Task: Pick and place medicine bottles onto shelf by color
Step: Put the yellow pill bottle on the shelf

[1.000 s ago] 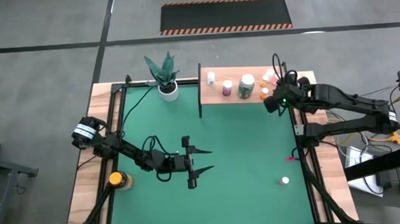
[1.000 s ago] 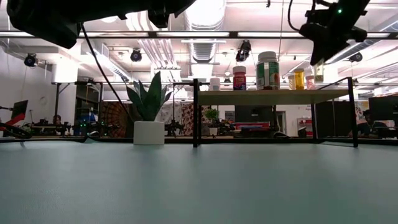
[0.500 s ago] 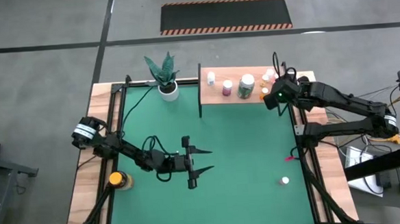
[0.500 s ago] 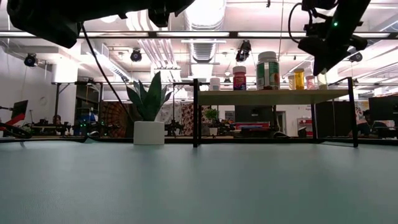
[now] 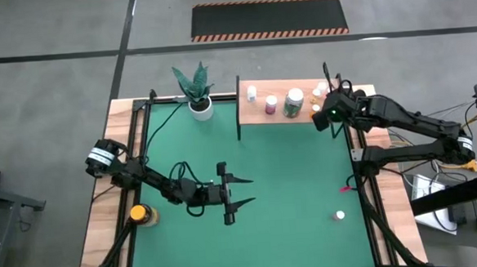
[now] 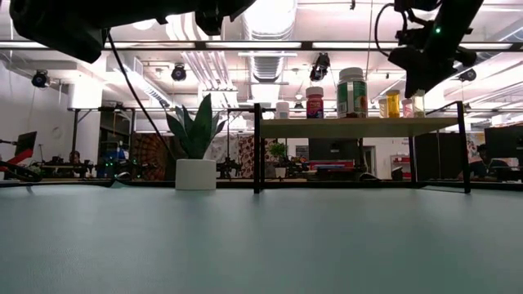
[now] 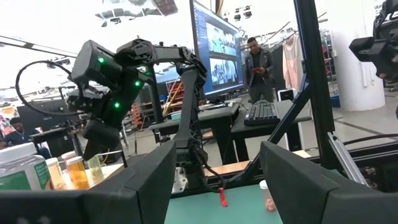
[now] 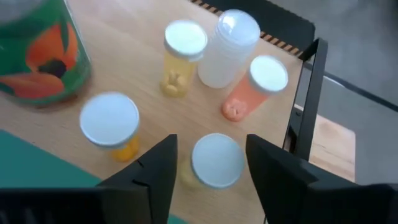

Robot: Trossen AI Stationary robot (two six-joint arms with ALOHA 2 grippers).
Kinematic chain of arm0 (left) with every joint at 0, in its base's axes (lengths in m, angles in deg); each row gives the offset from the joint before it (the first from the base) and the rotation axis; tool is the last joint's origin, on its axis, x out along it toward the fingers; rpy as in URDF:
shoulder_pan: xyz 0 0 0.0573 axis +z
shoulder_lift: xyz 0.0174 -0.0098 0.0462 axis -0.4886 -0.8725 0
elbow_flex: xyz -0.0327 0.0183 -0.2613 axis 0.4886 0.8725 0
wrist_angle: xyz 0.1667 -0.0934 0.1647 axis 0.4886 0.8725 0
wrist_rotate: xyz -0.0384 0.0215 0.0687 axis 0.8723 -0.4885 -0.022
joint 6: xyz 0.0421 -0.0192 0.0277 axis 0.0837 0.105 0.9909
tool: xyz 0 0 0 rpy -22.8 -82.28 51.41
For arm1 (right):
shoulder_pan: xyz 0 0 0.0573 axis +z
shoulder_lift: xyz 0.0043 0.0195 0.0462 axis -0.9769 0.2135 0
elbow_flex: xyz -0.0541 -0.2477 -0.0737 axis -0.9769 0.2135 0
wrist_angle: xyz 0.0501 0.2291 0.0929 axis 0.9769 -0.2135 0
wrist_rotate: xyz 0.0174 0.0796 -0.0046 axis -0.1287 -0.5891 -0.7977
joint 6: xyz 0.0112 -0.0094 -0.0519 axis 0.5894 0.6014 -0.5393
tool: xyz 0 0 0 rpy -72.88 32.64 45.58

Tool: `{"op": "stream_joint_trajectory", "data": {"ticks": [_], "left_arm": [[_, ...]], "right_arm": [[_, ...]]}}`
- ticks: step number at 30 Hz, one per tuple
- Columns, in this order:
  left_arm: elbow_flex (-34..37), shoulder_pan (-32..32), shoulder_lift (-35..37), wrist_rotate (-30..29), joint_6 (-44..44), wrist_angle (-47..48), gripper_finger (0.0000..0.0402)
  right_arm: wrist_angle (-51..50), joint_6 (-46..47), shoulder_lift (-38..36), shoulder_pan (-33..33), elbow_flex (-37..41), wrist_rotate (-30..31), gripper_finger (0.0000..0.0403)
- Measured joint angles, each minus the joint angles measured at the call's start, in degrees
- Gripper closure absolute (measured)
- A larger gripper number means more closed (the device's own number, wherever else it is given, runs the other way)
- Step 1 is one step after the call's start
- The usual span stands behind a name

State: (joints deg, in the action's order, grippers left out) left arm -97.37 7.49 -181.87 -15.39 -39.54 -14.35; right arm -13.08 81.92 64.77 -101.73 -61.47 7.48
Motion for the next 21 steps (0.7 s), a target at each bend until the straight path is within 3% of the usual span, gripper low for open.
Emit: {"op": "stream_joint_trajectory", "data": {"ticks": [6,12,16,21], "left_arm": [[0.0,0.0,0.0,0.0,-0.1,0.0,0.0185],[0.0,0.0,0.0,0.0,-1.5,0.0,0.0185],[0.3,-0.1,0.0,0.0,-3.5,0.4,0.0185],[0.7,-0.1,0.0,0.0,-8.3,2.5,0.0185]], "right_arm": [[-0.5,-2.1,0.0,0.0,-3.7,0.2,0.0204],[-2.2,-5.2,-0.3,0.2,-9.8,-0.6,0.0209],[-1.0,-5.8,-2.0,2.2,-11.0,-9.3,0.0220],[5.1,-5.9,-5.1,9.3,-6.5,-16.4,0.0236]]}}
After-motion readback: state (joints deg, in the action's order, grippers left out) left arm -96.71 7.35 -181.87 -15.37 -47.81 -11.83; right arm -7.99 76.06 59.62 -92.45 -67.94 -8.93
